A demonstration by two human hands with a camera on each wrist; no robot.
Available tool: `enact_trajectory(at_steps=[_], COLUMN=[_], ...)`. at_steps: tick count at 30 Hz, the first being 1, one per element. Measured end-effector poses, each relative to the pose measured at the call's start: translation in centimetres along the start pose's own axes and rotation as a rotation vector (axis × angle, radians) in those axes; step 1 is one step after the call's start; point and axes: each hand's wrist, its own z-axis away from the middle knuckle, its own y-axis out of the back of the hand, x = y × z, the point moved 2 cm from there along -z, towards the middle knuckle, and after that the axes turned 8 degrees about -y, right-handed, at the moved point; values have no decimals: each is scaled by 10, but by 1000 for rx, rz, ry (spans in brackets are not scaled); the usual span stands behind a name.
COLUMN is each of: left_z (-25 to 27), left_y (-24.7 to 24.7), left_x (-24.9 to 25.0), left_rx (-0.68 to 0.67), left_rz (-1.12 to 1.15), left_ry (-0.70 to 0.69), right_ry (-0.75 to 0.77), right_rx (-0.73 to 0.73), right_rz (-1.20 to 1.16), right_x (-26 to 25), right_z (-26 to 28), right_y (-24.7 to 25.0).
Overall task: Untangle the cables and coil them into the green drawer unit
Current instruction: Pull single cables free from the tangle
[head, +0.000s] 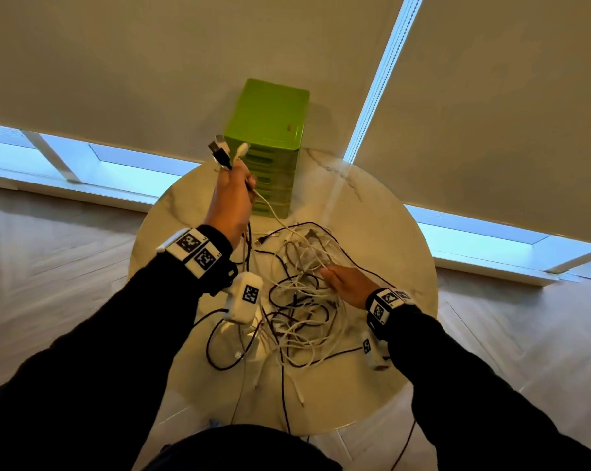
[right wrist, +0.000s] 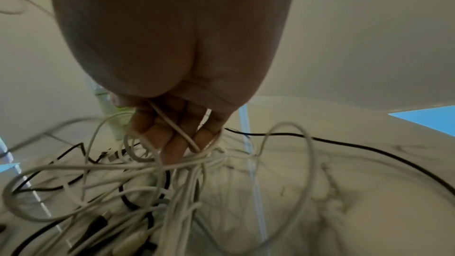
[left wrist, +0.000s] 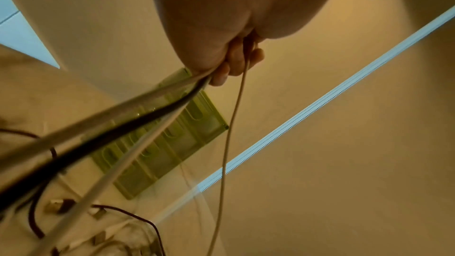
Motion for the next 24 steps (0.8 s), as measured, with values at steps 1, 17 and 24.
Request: enact_trajectory(at_steps=[1,17,24], left_z=[-1,49,63], left_y=[5,-20,-50], left_x=[2,-34,-55], left_rx=[10,-344,-543], left_rz=[-7,-439,-389], left_ry=[-7,-119,162], right_ry=[-10,41,258], right_rx=[9,229,219], right_rz=[-9,-175,-65], right_x=[3,-41,-69], right_z=[0,5,37], right_y=[1,61,57])
